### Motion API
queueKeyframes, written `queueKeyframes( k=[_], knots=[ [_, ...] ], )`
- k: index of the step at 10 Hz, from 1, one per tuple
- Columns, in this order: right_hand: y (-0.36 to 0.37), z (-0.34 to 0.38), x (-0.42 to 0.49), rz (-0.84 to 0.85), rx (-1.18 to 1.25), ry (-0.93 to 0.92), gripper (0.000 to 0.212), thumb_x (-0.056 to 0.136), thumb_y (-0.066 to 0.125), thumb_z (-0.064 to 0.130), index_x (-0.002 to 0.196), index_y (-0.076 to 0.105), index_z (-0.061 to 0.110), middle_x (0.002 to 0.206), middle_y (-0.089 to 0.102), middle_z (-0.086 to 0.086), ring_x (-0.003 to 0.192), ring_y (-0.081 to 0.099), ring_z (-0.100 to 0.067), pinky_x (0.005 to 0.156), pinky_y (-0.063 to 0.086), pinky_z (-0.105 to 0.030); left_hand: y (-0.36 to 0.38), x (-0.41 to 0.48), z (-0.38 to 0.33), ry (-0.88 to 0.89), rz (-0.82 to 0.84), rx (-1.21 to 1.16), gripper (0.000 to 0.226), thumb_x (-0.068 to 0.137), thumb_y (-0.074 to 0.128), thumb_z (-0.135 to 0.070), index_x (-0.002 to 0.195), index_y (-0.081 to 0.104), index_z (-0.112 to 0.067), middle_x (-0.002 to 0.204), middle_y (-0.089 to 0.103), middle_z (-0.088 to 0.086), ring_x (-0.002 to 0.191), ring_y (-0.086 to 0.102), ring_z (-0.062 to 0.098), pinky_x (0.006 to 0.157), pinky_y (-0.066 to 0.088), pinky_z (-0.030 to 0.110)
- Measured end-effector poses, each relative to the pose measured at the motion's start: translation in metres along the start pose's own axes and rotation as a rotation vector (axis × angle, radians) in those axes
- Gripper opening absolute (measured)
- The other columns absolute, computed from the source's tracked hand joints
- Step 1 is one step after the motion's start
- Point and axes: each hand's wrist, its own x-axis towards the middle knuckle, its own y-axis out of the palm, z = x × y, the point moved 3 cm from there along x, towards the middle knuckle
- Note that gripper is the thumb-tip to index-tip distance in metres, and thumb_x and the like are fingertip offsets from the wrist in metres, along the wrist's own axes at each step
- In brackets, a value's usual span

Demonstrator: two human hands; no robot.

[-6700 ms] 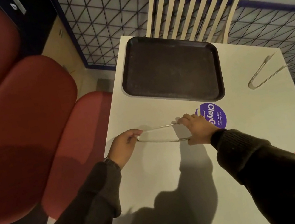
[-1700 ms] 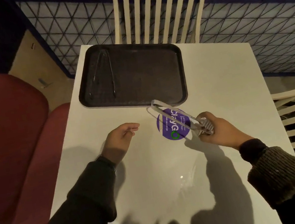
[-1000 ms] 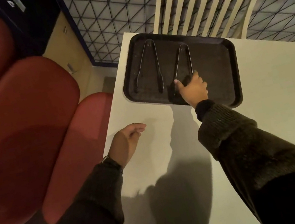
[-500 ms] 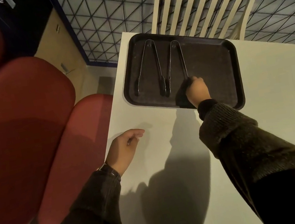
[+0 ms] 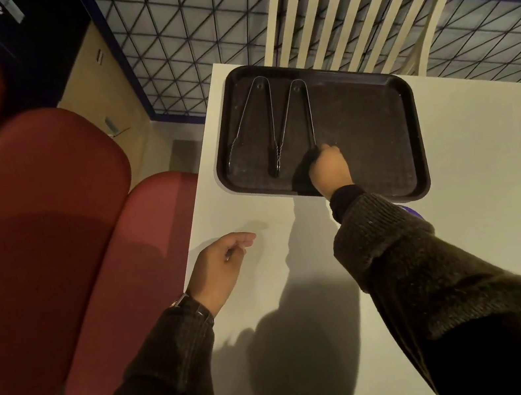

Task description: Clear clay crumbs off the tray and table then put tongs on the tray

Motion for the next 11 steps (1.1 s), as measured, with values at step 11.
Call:
queueKeyframes(
  k=[11],
  knots=[
    [-0.072, -0.018, -0.051, -0.117, -0.155, -0.193, 0.036, 0.098, 0.042, 0.032, 0.122, 0.052, 0.007, 0.121, 0.056, -0.018, 0.111, 0.054, -0.037, 0.099, 0.043, -0.052, 0.003, 0.009, -0.045, 0.072, 0.086, 0.062, 0.034, 0.097, 0.043, 0.002, 0.104, 0.066, -0.021, 0.103, 0.068, -0.003, 0.097, 0.061, 0.012, 0.098, 0.044, 0.019]
  ],
)
